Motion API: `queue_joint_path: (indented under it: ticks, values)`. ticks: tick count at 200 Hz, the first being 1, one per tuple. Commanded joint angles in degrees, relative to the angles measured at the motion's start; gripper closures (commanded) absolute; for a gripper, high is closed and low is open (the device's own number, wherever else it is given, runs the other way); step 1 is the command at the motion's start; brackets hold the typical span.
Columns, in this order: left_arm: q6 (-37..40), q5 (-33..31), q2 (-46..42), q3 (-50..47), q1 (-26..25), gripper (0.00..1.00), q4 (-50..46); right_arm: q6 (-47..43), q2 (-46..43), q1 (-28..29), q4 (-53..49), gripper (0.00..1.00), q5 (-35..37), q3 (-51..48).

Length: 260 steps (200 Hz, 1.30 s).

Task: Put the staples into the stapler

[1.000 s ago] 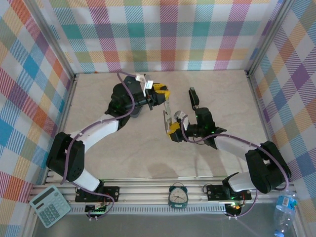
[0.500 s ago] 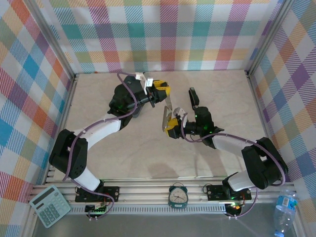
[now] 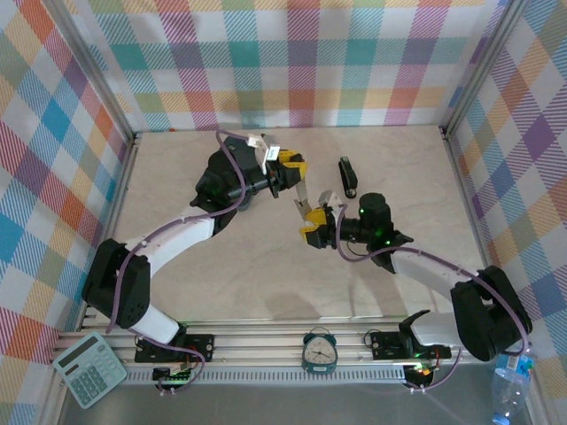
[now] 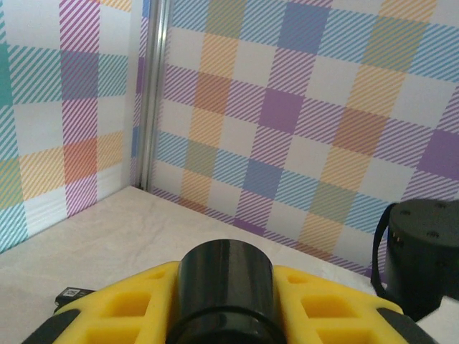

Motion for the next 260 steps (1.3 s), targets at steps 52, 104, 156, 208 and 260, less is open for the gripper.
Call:
queue_joint_path:
  ticks: [52,104,156,208,260]
  values:
    - [-1.9,5.5,-1.9,-0.2,-0.4,1.00,5.3,-19.9,-4.5,-7.1,-26.7,0.45,-12.2,10.9]
    - [-2.6,9.7,-2.0,0.5,-0.4,1.00,6.1,-29.5,-0.4,-7.5,-35.2,0.46,-13.1,18.4]
    - [-6.2,12.5,-1.3,1.0,-0.4,1.00,11.5,-31.2,5.5,-7.5,-37.0,0.46,-19.6,24.0]
    - [-7.8,12.3,-1.2,0.4,-0.4,1.00,14.8,-31.2,9.2,-7.6,-37.5,0.50,-24.0,25.5]
    - [-8.8,12.1,-1.1,0.0,-0.4,1.00,16.7,-31.7,11.6,-7.7,-38.7,0.73,-27.7,26.7]
